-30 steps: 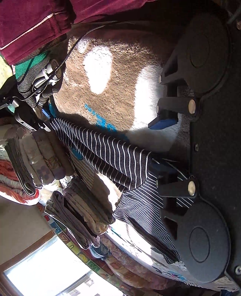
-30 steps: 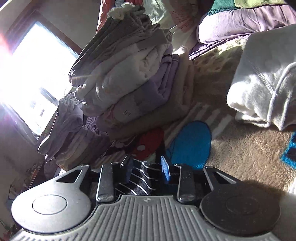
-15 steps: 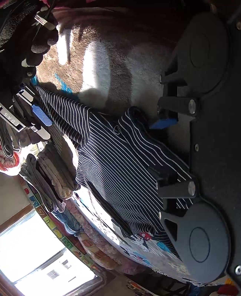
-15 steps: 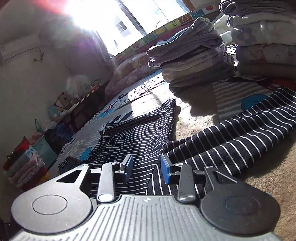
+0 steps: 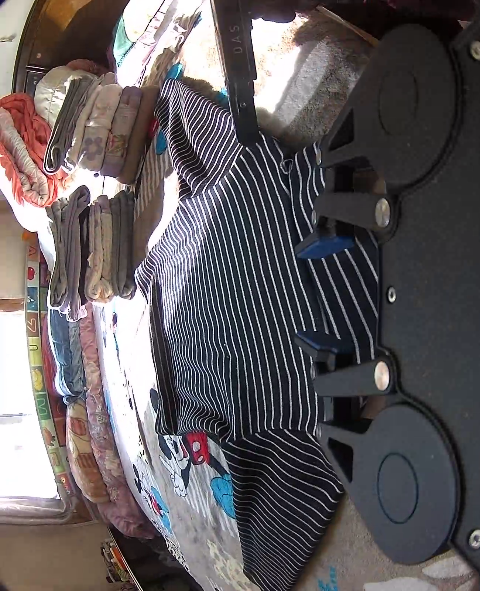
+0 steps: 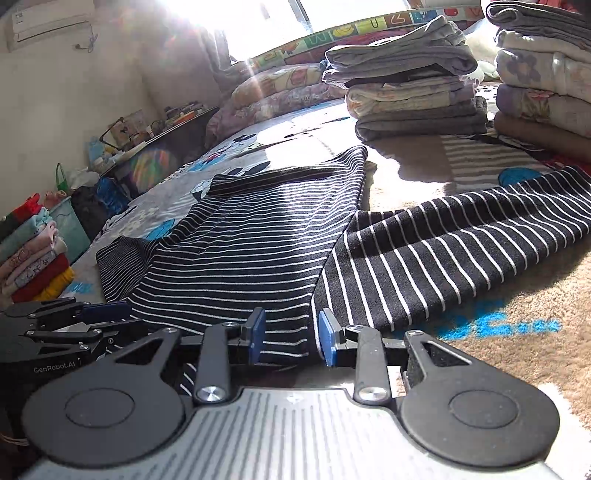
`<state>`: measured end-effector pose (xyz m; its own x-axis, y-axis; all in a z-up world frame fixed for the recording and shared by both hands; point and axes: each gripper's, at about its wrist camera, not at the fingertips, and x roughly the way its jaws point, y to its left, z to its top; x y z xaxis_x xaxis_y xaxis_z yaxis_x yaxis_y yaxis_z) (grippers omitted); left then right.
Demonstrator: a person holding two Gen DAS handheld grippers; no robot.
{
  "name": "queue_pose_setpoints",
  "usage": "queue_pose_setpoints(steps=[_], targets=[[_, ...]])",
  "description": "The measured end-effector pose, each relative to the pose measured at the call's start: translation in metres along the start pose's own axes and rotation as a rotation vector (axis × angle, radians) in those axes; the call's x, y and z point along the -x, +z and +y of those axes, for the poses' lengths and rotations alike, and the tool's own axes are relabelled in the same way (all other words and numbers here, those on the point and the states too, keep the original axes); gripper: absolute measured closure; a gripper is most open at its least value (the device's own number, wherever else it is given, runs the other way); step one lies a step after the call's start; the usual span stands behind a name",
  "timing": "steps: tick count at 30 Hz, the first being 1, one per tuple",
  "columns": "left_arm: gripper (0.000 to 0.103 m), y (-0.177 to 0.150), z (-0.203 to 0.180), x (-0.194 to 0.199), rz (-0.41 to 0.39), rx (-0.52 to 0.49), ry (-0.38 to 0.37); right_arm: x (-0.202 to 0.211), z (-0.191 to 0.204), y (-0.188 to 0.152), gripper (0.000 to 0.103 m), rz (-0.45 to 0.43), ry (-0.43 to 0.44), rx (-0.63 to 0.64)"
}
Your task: Fold clothes
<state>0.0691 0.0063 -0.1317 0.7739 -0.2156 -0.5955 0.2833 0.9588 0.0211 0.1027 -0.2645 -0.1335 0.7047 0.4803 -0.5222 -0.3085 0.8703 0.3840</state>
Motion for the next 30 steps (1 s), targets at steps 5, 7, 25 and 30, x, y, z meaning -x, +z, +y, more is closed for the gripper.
queue_pose_setpoints(steps=[5,7,25,30], targets=[[0.061,0.009,0.010,-0.026,-0.026,0.056,-0.123,-0.004,-0.054,0.066,0.069,-0.042,-0.137,0.033],[0.061,0.003,0.015,-0.039,-0.008,0.098,-0.168,-0.014,-0.069,0.089,0.068,-0.004,-0.193,0.102],[0.054,-0.007,0.028,-0.056,-0.029,0.099,-0.262,-0.098,-0.095,0.127,0.066,0.512,-0.138,0.799],[0.054,-0.007,0.031,-0.057,-0.029,0.100,-0.266,-0.114,-0.104,0.121,0.066,0.585,-0.083,0.804]])
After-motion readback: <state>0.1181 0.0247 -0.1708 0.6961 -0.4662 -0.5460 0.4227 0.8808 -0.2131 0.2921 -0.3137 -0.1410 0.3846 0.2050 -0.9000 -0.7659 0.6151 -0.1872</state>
